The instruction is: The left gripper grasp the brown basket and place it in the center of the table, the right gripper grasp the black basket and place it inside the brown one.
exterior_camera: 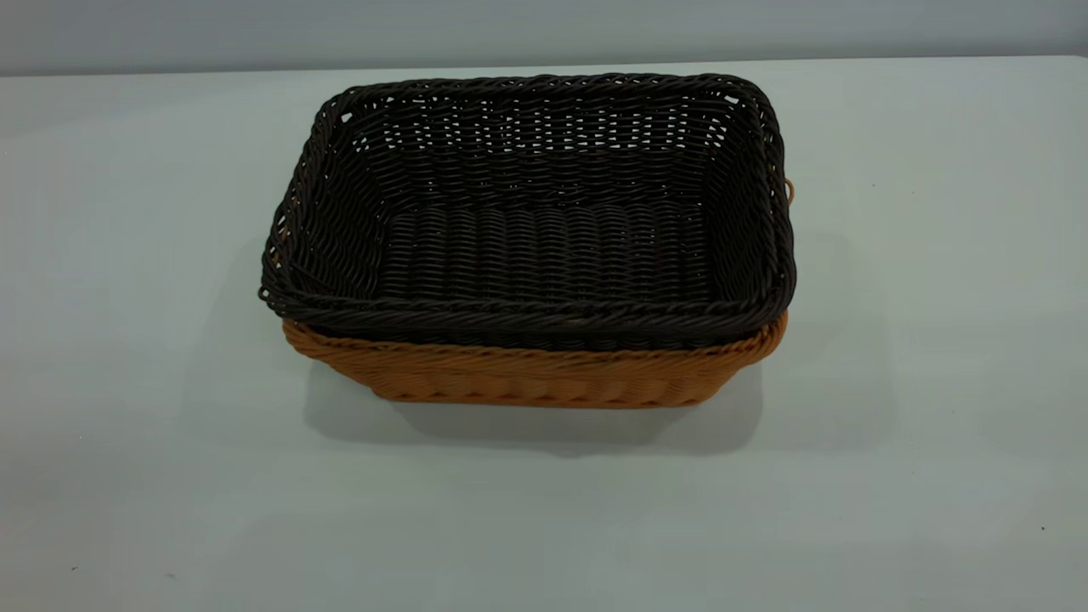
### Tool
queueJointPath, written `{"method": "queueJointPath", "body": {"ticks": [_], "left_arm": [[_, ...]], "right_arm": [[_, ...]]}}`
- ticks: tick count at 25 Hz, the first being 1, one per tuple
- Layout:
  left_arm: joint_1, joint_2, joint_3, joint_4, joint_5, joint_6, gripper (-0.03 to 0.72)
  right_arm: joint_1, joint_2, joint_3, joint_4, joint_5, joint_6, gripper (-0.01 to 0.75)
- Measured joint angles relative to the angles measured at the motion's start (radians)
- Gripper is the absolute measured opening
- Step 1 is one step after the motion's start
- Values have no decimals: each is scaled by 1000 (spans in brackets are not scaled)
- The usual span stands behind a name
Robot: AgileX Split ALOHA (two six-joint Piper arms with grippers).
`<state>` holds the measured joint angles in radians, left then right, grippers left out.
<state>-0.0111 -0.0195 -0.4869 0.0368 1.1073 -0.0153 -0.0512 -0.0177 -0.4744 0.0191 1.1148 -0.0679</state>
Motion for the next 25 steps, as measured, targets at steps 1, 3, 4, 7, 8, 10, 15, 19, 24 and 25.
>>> {"method": "queueJointPath", "body": {"ticks": [1, 3, 4, 7, 8, 10, 15, 19, 24, 25], "left_arm": [[0, 0, 0, 0, 0, 0, 471], [0, 0, 0, 0, 0, 0, 471], [0, 0, 0, 0, 0, 0, 471], [0, 0, 0, 0, 0, 0, 471], [0, 0, 0, 0, 0, 0, 471], [0, 0, 0, 0, 0, 0, 471], [0, 0, 0, 0, 0, 0, 471], [0, 0, 0, 0, 0, 0, 471], [0, 0, 0, 0, 0, 0, 471], [0, 0, 0, 0, 0, 0, 471]], "right_arm": [[0, 0, 1, -13, 0, 25, 582], [0, 0, 1, -37, 0, 52, 582], [0, 0, 1, -41, 0, 59, 582], [0, 0, 1, -45, 0, 68, 582], [0, 0, 1, -45, 0, 68, 582], [0, 0, 1, -45, 0, 68, 582], [0, 0, 1, -45, 0, 68, 582], [0, 0, 1, -45, 0, 68, 582], [0, 0, 1, -46, 0, 68, 582], [0, 0, 1, -46, 0, 68, 582]]}}
